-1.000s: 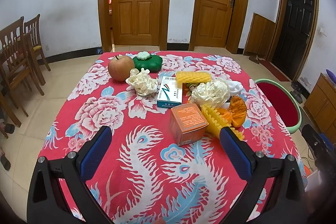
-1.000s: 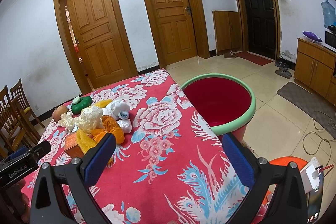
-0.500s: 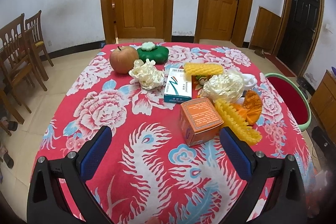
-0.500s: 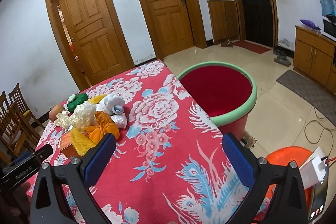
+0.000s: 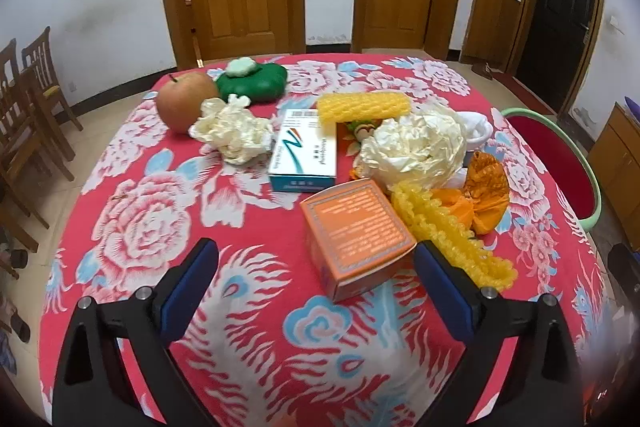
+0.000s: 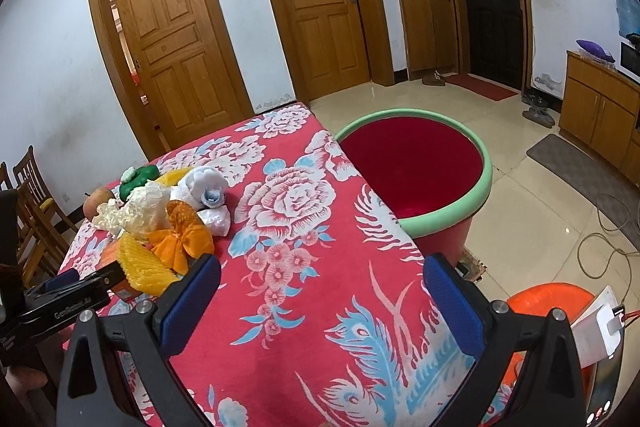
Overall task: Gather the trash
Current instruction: 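Grasp the orange box with the left tool while the right tool grasps the yellow foam net, then carry both items to the bucket while the right tool opens to drop the yellow net, then open the left tool over the bucket to drop the orange box, then move both tools back over the table items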
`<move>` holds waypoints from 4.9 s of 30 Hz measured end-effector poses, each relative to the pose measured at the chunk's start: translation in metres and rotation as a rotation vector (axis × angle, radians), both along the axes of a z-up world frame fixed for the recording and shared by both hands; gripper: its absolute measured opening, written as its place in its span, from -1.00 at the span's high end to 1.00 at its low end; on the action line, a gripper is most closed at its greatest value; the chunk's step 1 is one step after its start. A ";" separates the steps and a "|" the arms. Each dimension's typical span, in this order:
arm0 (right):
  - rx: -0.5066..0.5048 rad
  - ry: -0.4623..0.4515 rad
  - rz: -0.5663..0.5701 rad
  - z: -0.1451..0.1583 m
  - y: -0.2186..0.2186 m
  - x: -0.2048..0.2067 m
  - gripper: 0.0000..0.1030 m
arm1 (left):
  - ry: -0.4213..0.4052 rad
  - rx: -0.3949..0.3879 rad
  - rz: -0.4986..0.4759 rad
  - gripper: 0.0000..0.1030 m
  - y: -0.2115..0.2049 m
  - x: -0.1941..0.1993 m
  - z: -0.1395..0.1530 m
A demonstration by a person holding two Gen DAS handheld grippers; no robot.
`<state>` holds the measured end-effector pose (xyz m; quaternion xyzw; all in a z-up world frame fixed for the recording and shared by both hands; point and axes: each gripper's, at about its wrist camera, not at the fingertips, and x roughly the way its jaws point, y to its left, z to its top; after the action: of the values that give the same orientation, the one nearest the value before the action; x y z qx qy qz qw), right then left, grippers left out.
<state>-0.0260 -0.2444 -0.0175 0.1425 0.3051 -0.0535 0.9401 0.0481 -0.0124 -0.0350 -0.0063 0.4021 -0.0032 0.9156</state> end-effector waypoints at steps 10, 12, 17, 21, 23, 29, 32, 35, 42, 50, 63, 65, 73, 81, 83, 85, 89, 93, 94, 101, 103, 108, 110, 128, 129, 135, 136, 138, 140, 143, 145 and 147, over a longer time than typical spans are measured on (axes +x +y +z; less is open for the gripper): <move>0.014 0.026 -0.005 -0.006 -0.007 0.004 -1.00 | 0.037 -0.067 -0.047 -0.06 -0.004 0.011 -0.010; 0.013 0.025 -0.005 -0.006 -0.007 0.004 -1.00 | 0.025 -0.071 -0.051 -0.05 -0.003 0.009 -0.008; 0.002 0.019 0.013 -0.003 -0.004 0.004 -1.00 | -0.011 -0.088 -0.065 -0.02 0.005 -0.004 0.002; -0.003 0.013 0.048 0.002 0.004 0.004 -1.00 | -0.020 -0.096 -0.048 0.00 0.017 -0.012 0.008; -0.006 0.013 0.070 0.004 0.010 0.004 -1.00 | -0.028 -0.107 -0.034 0.01 0.026 -0.018 0.011; -0.023 0.021 0.163 0.012 0.035 0.007 -1.00 | -0.042 -0.135 0.007 0.01 0.050 -0.031 0.019; -0.041 0.026 0.218 0.017 0.052 0.010 -1.00 | -0.057 -0.142 0.026 0.01 0.061 -0.037 0.025; -0.051 0.037 0.265 0.020 0.067 0.015 -0.89 | -0.066 -0.145 0.039 0.01 0.069 -0.040 0.029; -0.062 0.076 0.370 0.016 0.102 0.035 -0.50 | -0.093 -0.140 0.043 0.01 0.084 -0.037 0.032; -0.091 0.146 0.375 0.003 0.130 0.058 -0.18 | -0.104 -0.195 -0.019 0.01 0.093 -0.028 0.026; -0.124 0.159 0.349 0.005 0.136 0.048 0.73 | -0.070 -0.289 -0.096 0.01 0.087 -0.019 0.020; -0.124 0.141 0.364 0.011 0.135 0.043 0.74 | -0.079 -0.290 -0.093 0.01 0.084 -0.023 0.024; -0.091 0.062 0.381 0.038 0.117 0.026 0.74 | -0.131 -0.270 -0.109 0.01 0.065 -0.035 0.058; -0.060 -0.011 0.299 0.067 0.075 0.025 0.73 | -0.162 -0.273 -0.215 0.01 0.029 -0.023 0.096; -0.051 -0.019 0.274 0.071 0.063 0.027 0.73 | -0.168 -0.274 -0.235 0.01 0.019 -0.017 0.102; -0.041 -0.023 0.247 0.073 0.050 0.031 0.73 | -0.177 -0.270 -0.248 0.01 0.008 -0.011 0.108; -0.022 -0.017 0.192 0.072 0.020 0.043 0.73 | -0.163 -0.289 -0.284 0.01 -0.015 0.006 0.115; -0.001 -0.016 0.123 0.070 -0.011 0.051 0.73 | -0.150 -0.303 -0.311 0.01 -0.042 0.022 0.115; 0.001 -0.014 0.104 0.068 -0.018 0.052 0.73 | -0.145 -0.307 -0.323 0.01 -0.052 0.028 0.115; 0.009 0.020 -0.035 0.048 -0.063 0.063 0.71 | -0.128 -0.286 -0.401 0.01 -0.110 0.054 0.110; 0.027 0.034 -0.064 0.039 -0.075 0.068 0.71 | -0.122 -0.272 -0.425 0.01 -0.128 0.062 0.106; 0.069 0.065 -0.102 0.019 -0.097 0.077 0.68 | -0.090 -0.257 -0.465 0.01 -0.166 0.082 0.091; 0.076 0.075 -0.116 0.013 -0.101 0.083 0.67 | -0.078 -0.249 -0.474 0.01 -0.176 0.087 0.086; 0.177 0.063 -0.239 -0.006 -0.133 0.071 -0.02 | 0.015 -0.215 -0.532 0.01 -0.228 0.123 0.042; 0.176 0.062 -0.245 -0.005 -0.134 0.067 -0.02 | 0.021 -0.213 -0.541 0.01 -0.232 0.124 0.040; 0.168 0.058 -0.275 -0.003 -0.140 0.058 -0.03 | 0.035 -0.204 -0.594 -0.08 -0.254 0.128 0.031; 0.171 0.058 -0.277 -0.004 -0.142 0.057 -0.03 | 0.034 -0.204 -0.599 -0.16 -0.255 0.128 0.031; 0.175 0.061 -0.278 -0.005 -0.144 0.056 -0.03 | 0.021 -0.206 -0.603 -0.33 -0.258 0.127 0.032; 0.176 0.061 -0.278 -0.006 -0.143 0.055 -0.03 | 0.010 -0.205 -0.603 -0.35 -0.258 0.124 0.034; 0.176 0.060 -0.277 -0.005 -0.144 0.055 -0.03 | 0.012 -0.197 -0.593 -0.36 -0.255 0.121 0.037; 0.176 0.057 -0.276 -0.003 -0.144 0.054 -0.03 | 0.008 -0.192 -0.579 -0.36 -0.251 0.119 0.040; 0.174 0.052 -0.273 -0.003 -0.143 0.052 -0.04 | 0.005 -0.191 -0.564 -0.37 -0.244 0.115 0.043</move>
<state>0.0259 -0.3875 -0.0202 0.2619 0.3107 -0.1578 0.9000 0.1634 -0.2565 0.0079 0.0194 0.3882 -0.2951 0.8728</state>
